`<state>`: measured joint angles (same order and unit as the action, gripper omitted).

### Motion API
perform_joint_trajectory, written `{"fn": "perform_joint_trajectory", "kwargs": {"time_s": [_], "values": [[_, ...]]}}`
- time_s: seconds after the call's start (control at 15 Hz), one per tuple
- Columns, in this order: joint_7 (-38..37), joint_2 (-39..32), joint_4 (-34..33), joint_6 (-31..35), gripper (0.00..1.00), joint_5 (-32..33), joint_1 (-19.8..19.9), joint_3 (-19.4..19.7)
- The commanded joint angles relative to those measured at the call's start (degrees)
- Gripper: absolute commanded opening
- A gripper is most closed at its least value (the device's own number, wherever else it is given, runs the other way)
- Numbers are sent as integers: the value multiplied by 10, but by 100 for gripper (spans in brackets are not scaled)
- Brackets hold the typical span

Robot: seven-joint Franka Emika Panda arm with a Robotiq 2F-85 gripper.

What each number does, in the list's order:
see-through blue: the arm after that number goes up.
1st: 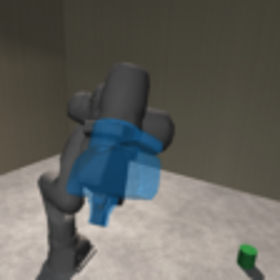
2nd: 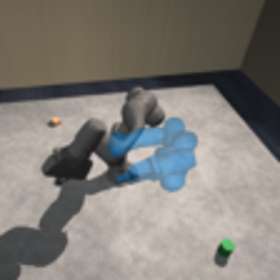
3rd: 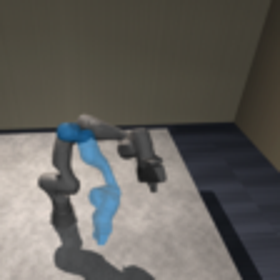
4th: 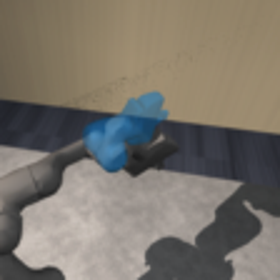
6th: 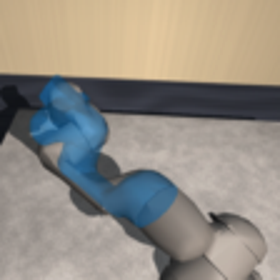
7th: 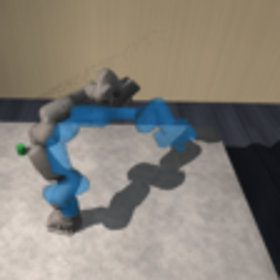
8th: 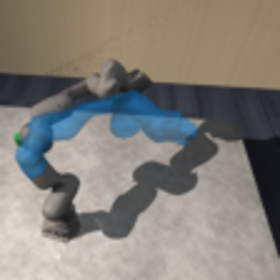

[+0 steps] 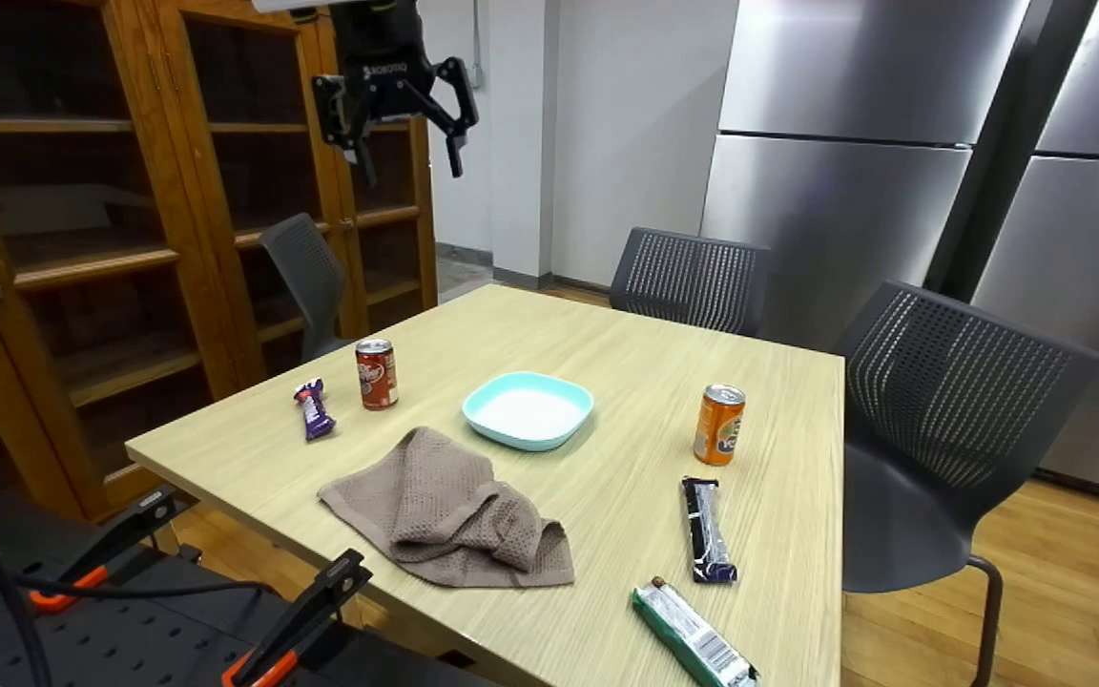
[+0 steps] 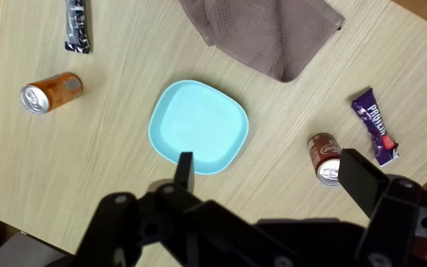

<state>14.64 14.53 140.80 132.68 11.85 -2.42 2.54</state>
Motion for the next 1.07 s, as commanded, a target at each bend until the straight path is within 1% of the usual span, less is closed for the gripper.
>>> {"fn": "perform_joint_trajectory", "kwargs": {"time_s": [0.0, 0.2, 0.47, 0.53, 0.6, 0.73, 1.0], "values": [[-20, -67, -28, 30, 100, 9, -16, -39], [-34, -121, -51, 33, 100, 4, -31, -64], [-51, -178, -83, 17, 100, 12, -44, -80], [-56, -183, -87, 15, 100, 25, -44, -81], [-34, -163, -60, 33, 100, 4, -40, -77], [-38, -180, -70, 32, 100, 11, -42, -78], [-39, -184, -76, 32, 100, 12, -42, -78]]}}
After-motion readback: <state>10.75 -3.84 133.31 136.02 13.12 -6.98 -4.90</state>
